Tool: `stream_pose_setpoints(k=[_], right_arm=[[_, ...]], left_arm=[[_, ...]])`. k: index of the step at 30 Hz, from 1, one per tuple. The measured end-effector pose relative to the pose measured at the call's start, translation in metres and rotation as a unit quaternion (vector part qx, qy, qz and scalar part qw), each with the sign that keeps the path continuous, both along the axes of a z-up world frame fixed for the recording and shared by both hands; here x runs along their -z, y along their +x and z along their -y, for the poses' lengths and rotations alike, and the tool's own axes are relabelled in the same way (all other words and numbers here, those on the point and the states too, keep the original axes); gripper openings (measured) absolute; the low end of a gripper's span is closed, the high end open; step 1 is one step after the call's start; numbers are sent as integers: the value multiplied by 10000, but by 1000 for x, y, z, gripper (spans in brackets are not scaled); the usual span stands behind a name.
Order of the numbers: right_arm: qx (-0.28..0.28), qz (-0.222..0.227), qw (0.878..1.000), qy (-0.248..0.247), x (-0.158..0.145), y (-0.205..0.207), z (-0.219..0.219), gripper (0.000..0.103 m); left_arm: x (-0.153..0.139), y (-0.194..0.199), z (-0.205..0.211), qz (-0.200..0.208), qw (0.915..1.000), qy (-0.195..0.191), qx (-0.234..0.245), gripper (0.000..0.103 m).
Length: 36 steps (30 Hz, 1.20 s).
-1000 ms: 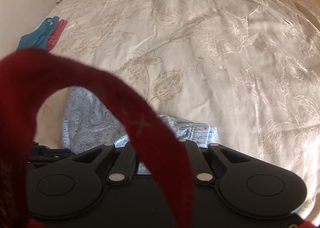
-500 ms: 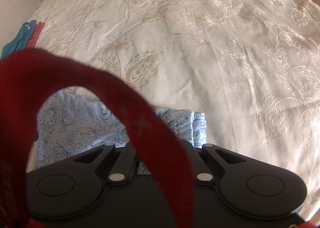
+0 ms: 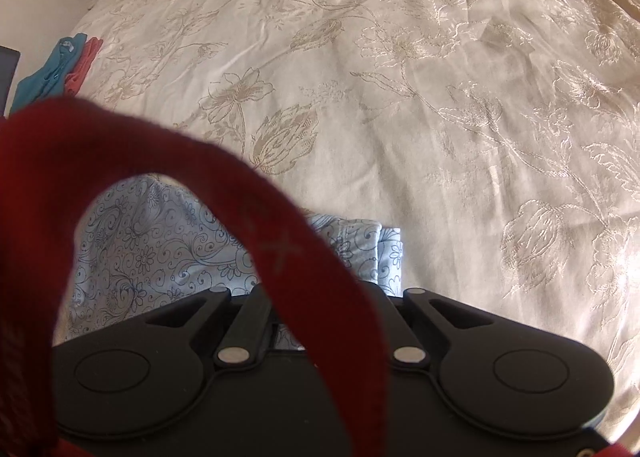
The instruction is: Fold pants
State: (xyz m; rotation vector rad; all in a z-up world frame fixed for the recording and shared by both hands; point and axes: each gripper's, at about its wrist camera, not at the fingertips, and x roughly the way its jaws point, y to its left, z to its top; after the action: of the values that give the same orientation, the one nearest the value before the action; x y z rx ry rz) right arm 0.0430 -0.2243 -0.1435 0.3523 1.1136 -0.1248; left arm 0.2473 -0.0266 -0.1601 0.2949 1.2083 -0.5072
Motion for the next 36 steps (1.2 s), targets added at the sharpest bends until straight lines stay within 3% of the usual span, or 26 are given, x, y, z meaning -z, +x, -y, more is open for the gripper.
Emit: stream_pose_setpoints(k=[2,4,8,13,17,19,21,28,31,36], right_arm=[[-94,130,9998,-137,-9,-5,-3,11],[-227,279,9993,-114,-18,-11,-5,22],[-769,307,9965,-149,-26,-29,-19,23],[-1132,-252,9923,-440,-2,-56,-27,13],[-927,-332,9940,-479,0,-62,-23,13],[-872,-283,9944,-529,-6,-62,-23,20],[-798,-189,9951,-544,-14,-63,-21,26],[-422,68,9984,-366,-27,-64,-7,30],[-281,84,9994,-180,-25,-61,-5,31],[19,106,9999,19,-21,-56,-4,40]], left_arm=[[0,-1,1,27,10000,19,38,12],[0,-2,1,47,10000,26,45,12],[0,-2,-1,39,10000,23,19,12],[3,-1,6,66,9999,75,53,12],[2,-4,7,123,9997,138,143,12],[-4,-5,5,168,9997,110,154,12],[-14,-8,1,215,9997,22,130,11],[-49,-33,-28,357,9989,-300,-102,12],[-53,-48,-42,275,9987,-388,-182,20],[-47,-76,-54,48,9991,-382,-195,20]])
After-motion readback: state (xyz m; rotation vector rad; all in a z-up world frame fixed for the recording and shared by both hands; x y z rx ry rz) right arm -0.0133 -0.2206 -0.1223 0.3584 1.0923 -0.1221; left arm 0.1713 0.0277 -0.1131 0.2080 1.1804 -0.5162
